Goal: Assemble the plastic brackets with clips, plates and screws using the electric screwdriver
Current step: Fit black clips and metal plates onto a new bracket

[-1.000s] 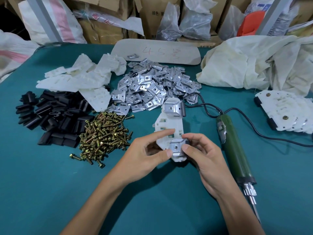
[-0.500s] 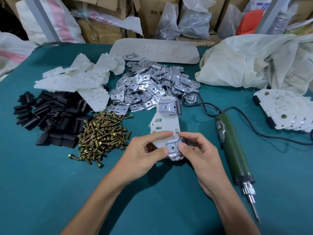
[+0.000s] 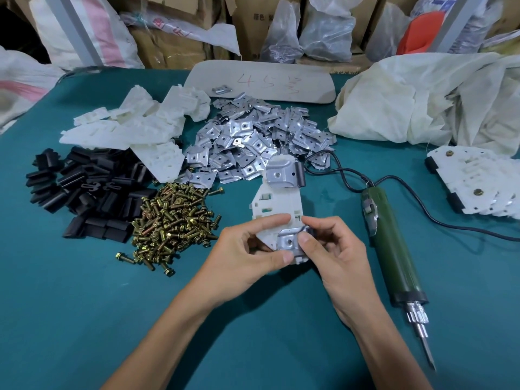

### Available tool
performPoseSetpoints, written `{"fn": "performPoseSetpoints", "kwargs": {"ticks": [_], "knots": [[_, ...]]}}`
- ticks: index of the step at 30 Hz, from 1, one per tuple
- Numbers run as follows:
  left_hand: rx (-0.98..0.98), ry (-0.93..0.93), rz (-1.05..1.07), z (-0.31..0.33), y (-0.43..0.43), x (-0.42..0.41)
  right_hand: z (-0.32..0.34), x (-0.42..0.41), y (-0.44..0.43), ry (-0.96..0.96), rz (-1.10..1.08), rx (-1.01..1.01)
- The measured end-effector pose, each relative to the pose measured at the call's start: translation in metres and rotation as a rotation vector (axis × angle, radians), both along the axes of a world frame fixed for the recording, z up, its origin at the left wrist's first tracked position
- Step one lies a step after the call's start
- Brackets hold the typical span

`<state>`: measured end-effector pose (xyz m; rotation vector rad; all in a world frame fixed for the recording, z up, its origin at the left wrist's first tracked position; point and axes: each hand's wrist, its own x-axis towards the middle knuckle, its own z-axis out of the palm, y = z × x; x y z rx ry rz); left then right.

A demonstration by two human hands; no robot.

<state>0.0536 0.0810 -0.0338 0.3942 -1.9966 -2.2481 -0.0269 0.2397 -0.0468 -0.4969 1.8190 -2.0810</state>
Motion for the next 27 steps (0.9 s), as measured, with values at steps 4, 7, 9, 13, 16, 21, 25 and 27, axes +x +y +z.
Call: {"fn": "performPoseSetpoints", "kwargs": {"ticks": [4,7,9,13,16,21,25,27], "knots": [[0.039,0.024,-0.046,-0.001,-0.003,0.0,0.001,-0.001,0.002,-0.016,0.008,-0.035],[0.02,0.037,-0.046,-0.001,-0.002,0.001,0.002,-0.003,0.004,-0.032,0.015,-0.033],[-0.007,0.029,-0.049,-0.002,-0.004,0.001,0.0,-0.003,0.004,-0.017,0.021,-0.007],[-0.013,0.017,-0.067,-0.001,-0.006,0.001,-0.002,0.001,-0.001,-0.024,-0.015,0.001],[-0.035,-0.01,-0.078,-0.001,-0.003,0.0,-0.003,0.003,-0.004,-0.046,-0.055,0.012],[-0.087,0.0,-0.073,0.0,-0.004,0.0,0.0,0.004,-0.004,-0.043,-0.065,0.04],[-0.015,0.013,-0.061,-0.001,-0.009,0.0,0.002,0.007,-0.006,-0.027,-0.046,0.037],[0.003,0.009,-0.033,-0.002,-0.013,0.0,0.005,0.008,-0.006,-0.081,-0.019,-0.031]]}}
